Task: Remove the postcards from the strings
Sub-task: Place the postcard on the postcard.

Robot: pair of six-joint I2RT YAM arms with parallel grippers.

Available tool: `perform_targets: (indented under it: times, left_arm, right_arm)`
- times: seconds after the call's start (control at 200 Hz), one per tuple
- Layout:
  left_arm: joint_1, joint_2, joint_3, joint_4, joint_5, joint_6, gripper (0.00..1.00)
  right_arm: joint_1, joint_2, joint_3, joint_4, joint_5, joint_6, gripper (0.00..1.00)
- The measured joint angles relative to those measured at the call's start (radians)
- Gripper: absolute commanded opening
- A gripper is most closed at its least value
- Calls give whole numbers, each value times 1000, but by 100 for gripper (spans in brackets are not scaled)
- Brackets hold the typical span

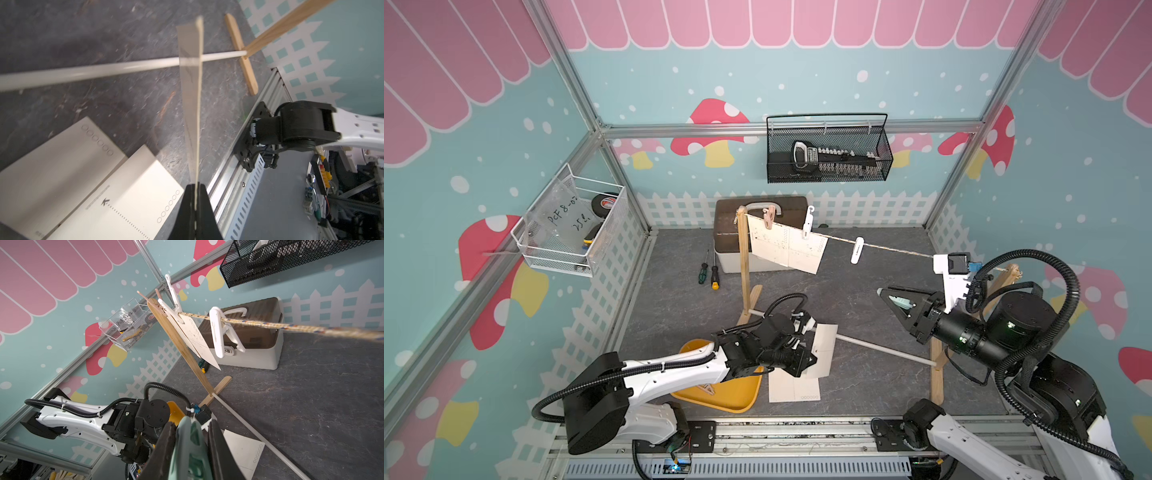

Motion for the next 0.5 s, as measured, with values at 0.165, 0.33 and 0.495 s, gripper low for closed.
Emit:
perform_targets:
  times: [0.165,0.33,0.495]
  left_arm:
    - [31,57,-46,22,75,-138,0]
    - [40,83,-52,27,116,-211,21]
    - [43,83,-53,4,117,-230,60]
  right_arm:
    - [0,-29,-15,11,-6,4,5]
    - [0,-33,-17,27,-6,7,4]
    - [0,-31,-29,35,-17,7,4]
